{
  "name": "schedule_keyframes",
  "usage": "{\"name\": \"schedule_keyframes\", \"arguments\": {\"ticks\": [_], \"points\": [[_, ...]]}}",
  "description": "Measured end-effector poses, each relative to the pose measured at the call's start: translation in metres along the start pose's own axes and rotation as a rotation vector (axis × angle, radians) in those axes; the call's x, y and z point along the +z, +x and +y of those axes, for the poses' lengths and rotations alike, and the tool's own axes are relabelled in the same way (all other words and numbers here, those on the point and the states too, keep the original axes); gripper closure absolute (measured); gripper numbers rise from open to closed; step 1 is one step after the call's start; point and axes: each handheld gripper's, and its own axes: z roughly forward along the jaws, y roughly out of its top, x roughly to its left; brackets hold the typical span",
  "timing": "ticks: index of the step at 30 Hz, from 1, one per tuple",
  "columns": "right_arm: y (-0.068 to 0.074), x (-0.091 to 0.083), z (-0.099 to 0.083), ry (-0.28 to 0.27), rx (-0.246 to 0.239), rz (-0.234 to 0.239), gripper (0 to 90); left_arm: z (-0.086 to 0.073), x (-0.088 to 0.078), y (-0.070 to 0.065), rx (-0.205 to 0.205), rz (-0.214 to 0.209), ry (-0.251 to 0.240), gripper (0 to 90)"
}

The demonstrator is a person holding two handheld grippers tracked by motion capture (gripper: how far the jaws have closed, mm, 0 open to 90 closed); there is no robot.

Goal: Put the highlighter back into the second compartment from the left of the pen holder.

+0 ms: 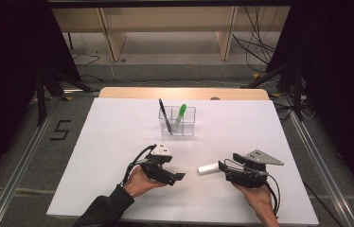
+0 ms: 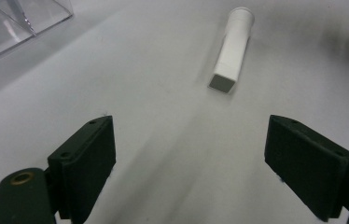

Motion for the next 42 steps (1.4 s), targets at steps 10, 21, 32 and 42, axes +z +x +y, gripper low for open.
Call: {"name": "schedule_keyframes", "arguments": {"ticks": [10,21,32,42], "points": [[0.001,-0.011,-0.008,-0.008,0.009,-0.003,29.2,0.01,0.017,-0.007,0.034,-0.02,0.035,16.0],[0.002,-0.016,-0.015,-0.002,0.008,-0.009,28.3,0.025,0.034,-0.019,0.079,-0.038,0.067,19.0],[0.004,-0.02,-0.019,0.008,0.005,-0.009,28.3,0.032,0.052,-0.024,0.137,-0.031,0.115,30.6],[0.005,-0.022,-0.021,0.014,0.007,-0.007,28.3,0.038,0.061,-0.026,0.173,-0.031,0.123,43.0]]}}
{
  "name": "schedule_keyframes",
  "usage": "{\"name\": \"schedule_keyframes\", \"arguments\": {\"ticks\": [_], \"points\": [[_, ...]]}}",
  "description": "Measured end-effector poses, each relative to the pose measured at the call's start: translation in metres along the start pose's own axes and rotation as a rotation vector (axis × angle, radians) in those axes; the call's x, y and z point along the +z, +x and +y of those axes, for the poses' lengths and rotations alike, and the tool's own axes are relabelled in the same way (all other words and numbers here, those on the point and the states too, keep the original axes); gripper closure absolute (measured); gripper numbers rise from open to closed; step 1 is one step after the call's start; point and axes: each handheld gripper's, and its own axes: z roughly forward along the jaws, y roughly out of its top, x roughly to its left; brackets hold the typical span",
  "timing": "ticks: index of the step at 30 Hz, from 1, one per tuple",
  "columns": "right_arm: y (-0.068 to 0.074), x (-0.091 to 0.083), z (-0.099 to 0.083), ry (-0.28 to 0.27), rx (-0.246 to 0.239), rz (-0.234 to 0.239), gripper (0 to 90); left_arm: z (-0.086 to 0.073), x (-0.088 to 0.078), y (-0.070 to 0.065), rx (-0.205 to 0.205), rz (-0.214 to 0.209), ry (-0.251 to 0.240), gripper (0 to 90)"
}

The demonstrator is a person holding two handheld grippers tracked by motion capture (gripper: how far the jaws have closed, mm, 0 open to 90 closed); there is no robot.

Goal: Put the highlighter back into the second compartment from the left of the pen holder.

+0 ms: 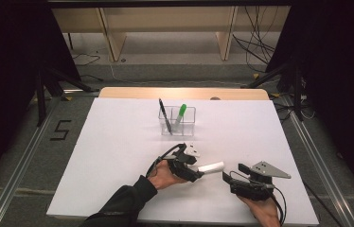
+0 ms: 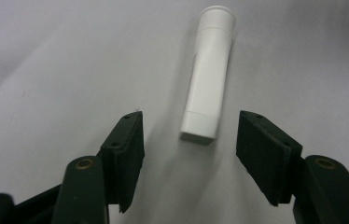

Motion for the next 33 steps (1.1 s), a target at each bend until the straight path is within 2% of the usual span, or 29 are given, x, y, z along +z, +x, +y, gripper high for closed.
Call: {"name": "schedule_keyframes", "arguments": {"ticks": [5,11,29,33], "points": [[0.0,0.0,-0.001,0.001,-0.003,0.003,28.3,0.003,0.004,-0.002,0.031,-0.001,0.011,48.5],[0.001,0.0,-0.001,0.002,-0.002,0.006,28.3,0.007,0.011,-0.005,0.046,-0.01,0.03,52.2],[0.002,-0.001,-0.001,0.004,0.006,0.008,28.3,0.011,0.016,-0.002,0.059,-0.021,0.055,60.2],[0.001,-0.001,-0.001,0.003,0.006,0.009,28.3,0.013,0.017,-0.003,0.074,-0.009,0.063,61.7]]}}
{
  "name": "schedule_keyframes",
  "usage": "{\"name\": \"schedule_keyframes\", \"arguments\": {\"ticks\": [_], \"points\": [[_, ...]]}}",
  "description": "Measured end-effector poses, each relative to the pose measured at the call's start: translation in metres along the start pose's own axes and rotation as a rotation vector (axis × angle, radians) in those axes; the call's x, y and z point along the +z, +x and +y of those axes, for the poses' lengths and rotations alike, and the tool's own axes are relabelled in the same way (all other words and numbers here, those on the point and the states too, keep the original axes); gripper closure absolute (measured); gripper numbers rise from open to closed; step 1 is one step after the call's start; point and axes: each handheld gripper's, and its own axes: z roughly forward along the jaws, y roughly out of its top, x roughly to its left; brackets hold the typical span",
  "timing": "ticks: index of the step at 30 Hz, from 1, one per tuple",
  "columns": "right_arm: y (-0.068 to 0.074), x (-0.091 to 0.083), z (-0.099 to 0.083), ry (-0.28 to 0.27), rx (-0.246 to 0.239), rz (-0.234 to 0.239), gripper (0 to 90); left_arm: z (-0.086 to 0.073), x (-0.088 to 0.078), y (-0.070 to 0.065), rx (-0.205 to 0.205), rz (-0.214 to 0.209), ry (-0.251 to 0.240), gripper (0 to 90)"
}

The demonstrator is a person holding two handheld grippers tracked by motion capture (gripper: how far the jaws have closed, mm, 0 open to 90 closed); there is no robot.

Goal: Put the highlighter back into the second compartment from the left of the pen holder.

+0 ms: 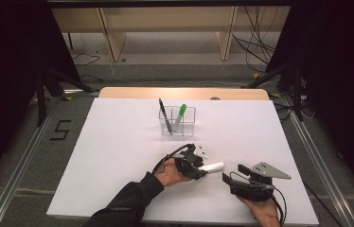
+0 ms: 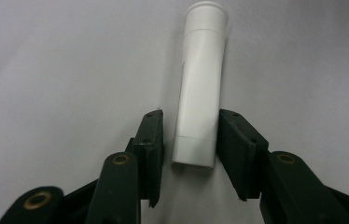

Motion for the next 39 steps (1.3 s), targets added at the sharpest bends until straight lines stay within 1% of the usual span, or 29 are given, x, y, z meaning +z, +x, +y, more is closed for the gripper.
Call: {"name": "schedule_keyframes", "arguments": {"ticks": [7,12,29,39], "points": [[0.0002,0.0003,-0.0001,0.001,0.0,0.002,28.4,0.0026,0.0011,-0.0022,0.022,0.0,0.012,66.3],[-0.0003,0.0008,-0.0006,0.002,0.005,0.003,28.4,0.0031,0.001,-0.0019,0.024,-0.009,0.017,69.4],[-0.0014,0.0006,-0.0026,0.005,-0.006,0.004,28.4,0.0052,0.001,-0.0011,0.03,-0.017,0.034,70.4],[-0.0036,-0.0022,-0.0027,-0.008,-0.004,-0.003,28.4,0.0044,0.0003,-0.0011,0.033,-0.015,0.024,70.7]]}}
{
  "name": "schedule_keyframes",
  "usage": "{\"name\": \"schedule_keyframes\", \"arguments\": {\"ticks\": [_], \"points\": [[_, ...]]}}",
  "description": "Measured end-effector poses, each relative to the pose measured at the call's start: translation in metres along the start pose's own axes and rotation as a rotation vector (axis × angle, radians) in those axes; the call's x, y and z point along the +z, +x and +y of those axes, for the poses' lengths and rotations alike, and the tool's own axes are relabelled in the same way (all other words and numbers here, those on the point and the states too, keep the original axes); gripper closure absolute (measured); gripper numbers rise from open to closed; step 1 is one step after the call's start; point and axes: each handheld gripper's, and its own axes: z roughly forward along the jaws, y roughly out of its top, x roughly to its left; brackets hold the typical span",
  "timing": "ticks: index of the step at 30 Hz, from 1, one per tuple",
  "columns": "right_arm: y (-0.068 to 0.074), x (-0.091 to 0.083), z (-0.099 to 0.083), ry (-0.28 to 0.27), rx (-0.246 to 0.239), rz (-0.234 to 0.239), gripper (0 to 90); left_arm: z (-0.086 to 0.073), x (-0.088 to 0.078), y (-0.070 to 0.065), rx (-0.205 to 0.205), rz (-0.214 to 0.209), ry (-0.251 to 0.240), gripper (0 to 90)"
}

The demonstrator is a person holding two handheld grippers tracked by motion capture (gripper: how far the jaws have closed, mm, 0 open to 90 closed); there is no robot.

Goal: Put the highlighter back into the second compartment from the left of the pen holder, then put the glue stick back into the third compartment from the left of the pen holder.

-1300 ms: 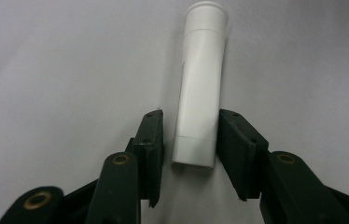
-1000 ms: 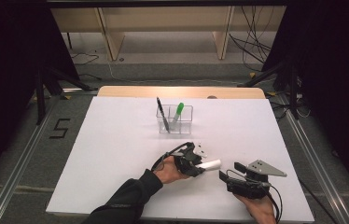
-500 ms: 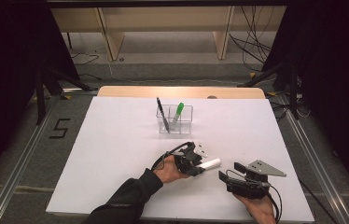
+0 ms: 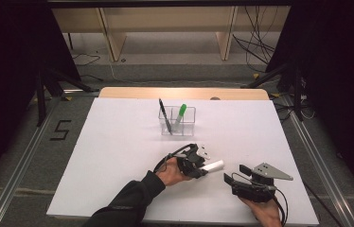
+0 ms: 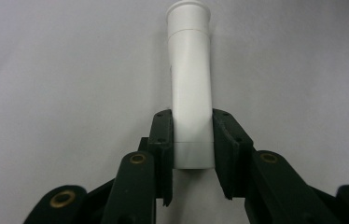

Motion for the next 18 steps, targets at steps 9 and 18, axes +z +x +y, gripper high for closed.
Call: {"name": "schedule_keyframes", "arguments": {"ticks": [9,18], "points": [[0.001,-0.001,0.0,-0.001,-0.005,-0.004,28.3,-0.001,-0.007,0.004,-0.022,0.003,-0.031,70.8],[-0.005,-0.003,-0.001,-0.009,0.033,0.005,28.3,-0.003,-0.021,0.012,-0.067,0.003,-0.094,70.8]]}}
